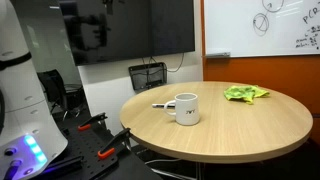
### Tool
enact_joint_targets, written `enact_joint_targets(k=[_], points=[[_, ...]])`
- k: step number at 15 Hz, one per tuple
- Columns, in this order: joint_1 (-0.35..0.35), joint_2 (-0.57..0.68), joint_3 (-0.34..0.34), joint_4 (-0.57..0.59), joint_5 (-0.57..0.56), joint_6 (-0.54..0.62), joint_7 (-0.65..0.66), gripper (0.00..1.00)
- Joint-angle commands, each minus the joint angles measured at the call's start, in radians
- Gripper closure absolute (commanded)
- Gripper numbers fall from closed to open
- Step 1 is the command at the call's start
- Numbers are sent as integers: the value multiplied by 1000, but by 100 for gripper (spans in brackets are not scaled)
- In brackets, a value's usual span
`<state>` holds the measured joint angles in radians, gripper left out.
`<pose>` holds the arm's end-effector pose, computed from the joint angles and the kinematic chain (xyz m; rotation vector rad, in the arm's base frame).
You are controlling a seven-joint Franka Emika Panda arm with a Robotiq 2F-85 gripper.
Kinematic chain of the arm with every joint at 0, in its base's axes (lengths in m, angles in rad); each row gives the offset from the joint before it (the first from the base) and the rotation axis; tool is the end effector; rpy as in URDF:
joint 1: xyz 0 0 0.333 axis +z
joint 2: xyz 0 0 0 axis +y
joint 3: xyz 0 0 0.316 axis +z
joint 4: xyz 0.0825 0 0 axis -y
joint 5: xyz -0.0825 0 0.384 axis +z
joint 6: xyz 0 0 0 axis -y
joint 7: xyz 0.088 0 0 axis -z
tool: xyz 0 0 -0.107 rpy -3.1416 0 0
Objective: Put the marker in the mug cup
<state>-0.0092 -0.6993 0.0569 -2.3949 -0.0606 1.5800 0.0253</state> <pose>0.3260 0.0126 0.5456 3.0362 0.0167 -0.1726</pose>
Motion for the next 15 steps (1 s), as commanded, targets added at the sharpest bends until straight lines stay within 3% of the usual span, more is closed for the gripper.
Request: enact_joint_targets(k=[1, 7, 8, 10, 15], points=[[12, 1, -9, 3, -5, -3, 6, 0], [12, 1, -9, 3, -5, -3, 6, 0], [-9, 22, 1, 10, 30, 17, 92, 0], [-19, 72, 7, 18, 91, 91, 193, 0], [-37, 281, 34, 13, 190, 400, 419, 0]])
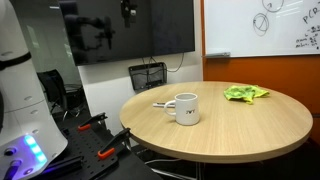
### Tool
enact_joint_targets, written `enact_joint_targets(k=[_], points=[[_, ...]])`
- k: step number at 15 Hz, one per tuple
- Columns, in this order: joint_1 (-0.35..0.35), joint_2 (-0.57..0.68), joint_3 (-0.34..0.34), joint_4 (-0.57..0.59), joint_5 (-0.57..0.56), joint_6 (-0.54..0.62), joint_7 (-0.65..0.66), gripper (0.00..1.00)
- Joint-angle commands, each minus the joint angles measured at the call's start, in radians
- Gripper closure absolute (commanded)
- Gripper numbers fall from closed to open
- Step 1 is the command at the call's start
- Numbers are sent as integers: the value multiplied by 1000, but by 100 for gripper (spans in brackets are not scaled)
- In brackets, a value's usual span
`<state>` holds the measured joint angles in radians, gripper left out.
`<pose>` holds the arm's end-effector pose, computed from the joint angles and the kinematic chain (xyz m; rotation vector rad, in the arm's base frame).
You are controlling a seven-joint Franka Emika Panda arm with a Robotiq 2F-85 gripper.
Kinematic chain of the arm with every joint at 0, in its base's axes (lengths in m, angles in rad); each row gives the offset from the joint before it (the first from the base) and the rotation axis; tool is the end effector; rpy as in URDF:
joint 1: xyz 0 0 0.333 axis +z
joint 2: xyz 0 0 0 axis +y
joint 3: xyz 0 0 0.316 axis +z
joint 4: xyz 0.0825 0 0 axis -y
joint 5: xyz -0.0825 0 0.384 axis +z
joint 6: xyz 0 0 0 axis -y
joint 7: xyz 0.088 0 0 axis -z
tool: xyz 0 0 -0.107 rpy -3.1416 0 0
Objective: Put the marker in the mug cup
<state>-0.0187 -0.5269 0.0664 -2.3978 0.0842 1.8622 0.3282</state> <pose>0.3902 0.0274 0.5047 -3.0587 0.4845 0.0274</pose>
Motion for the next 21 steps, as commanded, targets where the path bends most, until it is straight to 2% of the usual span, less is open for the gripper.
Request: enact_joint_targets(k=[1, 6, 11, 14, 16, 18, 19, 21], points=[[-32, 172, 25, 23, 52, 179, 159, 0], [-35, 475, 8, 81, 45, 426, 391, 0], [2, 682, -40, 144, 99, 531, 592, 0], [6, 751, -62, 136, 200, 570, 636, 0], [3, 790, -71, 131, 255, 592, 593, 0], [3, 811, -76, 127, 274, 584, 549, 0], [7, 810, -83, 131, 258, 532, 550, 0], [16, 823, -92, 131, 250, 561, 561, 0]])
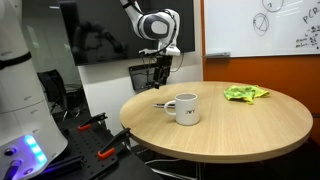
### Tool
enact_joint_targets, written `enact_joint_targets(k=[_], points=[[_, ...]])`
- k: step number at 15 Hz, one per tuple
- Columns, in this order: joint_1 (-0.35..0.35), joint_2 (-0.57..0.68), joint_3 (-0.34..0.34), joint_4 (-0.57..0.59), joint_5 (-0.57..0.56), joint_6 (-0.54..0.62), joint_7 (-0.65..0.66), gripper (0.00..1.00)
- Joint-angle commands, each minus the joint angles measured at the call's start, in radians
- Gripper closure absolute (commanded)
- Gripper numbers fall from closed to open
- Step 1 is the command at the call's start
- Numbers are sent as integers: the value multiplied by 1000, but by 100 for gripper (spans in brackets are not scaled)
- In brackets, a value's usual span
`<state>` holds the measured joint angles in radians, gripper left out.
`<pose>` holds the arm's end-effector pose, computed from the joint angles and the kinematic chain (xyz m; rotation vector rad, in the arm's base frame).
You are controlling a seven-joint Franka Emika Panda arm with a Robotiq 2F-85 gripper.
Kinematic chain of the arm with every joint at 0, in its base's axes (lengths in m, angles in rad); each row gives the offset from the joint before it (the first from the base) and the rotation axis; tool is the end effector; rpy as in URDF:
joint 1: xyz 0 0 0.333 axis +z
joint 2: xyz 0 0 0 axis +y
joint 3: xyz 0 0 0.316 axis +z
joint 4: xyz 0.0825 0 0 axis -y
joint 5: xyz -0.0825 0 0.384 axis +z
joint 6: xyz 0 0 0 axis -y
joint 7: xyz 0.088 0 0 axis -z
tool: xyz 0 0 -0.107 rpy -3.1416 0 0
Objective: Put the marker in the mug cup
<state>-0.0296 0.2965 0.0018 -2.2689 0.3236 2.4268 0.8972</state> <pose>0.5220 -0.0133 0.2160 -2.4942 1.6790 0.3117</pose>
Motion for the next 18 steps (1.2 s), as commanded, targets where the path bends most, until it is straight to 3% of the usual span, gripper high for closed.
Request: enact_joint_targets(k=[1, 6, 13, 18], points=[[28, 0, -27, 2, 11, -5, -8, 0], [29, 0, -27, 2, 11, -5, -8, 0], [76, 84, -71, -25, -25, 262, 10, 0], [141, 154, -146, -16, -134, 312, 8, 0]])
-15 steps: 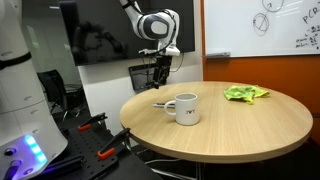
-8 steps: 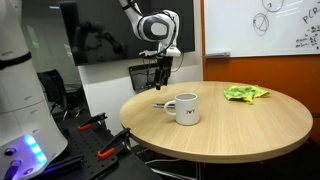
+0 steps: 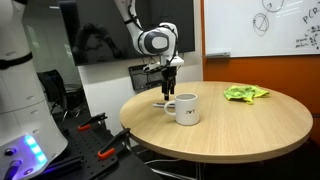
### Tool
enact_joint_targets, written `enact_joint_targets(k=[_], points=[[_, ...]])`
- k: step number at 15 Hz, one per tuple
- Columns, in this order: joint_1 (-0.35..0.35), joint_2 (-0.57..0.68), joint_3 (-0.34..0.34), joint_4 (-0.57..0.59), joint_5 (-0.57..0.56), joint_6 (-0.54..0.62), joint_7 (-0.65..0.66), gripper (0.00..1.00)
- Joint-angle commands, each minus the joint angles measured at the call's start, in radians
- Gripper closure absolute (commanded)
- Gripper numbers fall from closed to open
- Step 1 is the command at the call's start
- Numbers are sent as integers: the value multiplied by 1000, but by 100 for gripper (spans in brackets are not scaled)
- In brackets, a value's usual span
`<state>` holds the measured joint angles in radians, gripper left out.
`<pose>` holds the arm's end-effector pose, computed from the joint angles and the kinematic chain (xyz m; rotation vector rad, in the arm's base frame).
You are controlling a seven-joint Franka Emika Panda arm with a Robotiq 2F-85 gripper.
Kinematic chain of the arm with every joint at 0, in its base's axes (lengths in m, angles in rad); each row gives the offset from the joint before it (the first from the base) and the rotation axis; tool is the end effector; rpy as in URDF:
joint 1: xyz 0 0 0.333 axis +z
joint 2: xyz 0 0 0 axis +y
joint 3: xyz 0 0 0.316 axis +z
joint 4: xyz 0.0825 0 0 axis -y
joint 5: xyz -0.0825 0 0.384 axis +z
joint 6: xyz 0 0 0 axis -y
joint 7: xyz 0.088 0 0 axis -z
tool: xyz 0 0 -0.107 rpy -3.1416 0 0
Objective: Put the marker in the mug cup
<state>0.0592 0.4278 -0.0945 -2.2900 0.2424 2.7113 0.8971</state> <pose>0.5253 -0.0292 0.1635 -2.5942 1.6711 0.0407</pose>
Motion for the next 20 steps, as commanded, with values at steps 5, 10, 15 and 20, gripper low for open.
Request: enact_joint_targets(k=[5, 10, 15, 20], points=[[51, 95, -41, 72, -21, 17, -1, 10], [55, 155, -58, 125, -19, 0, 6, 35], [89, 158, -88, 131, -26, 9, 49, 77], [293, 132, -289, 124, -165, -107, 415, 93]])
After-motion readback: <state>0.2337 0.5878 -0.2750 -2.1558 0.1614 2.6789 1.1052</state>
